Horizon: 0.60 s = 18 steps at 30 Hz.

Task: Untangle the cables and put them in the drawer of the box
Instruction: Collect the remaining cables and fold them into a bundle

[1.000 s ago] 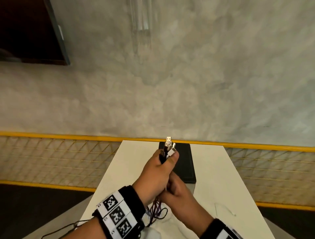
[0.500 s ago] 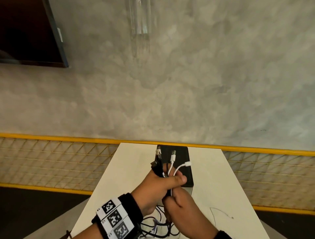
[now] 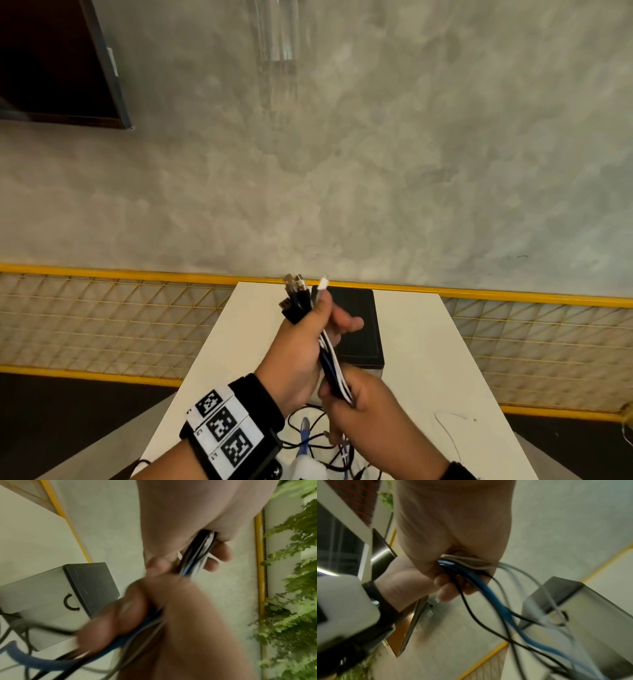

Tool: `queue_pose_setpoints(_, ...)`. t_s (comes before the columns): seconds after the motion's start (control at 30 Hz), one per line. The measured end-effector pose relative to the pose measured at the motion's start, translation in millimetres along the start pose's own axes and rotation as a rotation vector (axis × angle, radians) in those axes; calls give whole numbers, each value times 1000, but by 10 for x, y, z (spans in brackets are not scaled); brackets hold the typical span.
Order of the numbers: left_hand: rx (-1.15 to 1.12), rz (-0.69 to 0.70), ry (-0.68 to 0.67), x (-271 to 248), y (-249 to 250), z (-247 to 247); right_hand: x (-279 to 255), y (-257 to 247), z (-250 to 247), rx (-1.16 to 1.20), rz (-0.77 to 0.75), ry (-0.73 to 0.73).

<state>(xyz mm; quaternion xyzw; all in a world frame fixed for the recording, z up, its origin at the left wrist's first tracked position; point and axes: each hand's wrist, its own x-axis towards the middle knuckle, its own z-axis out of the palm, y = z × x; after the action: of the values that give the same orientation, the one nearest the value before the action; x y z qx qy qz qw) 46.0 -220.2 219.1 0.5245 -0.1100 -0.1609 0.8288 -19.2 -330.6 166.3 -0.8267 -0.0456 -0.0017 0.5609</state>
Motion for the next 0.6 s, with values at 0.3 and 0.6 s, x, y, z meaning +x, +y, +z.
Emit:
queue_pose_setpoints(0.3,-173,-145,-62,-99,187,-71,-145,287,72,127,146,-167)
queue_pose_setpoints(0.6,66,-353,-166,-344,169,-210,-50,517,-148,-213,96,-149)
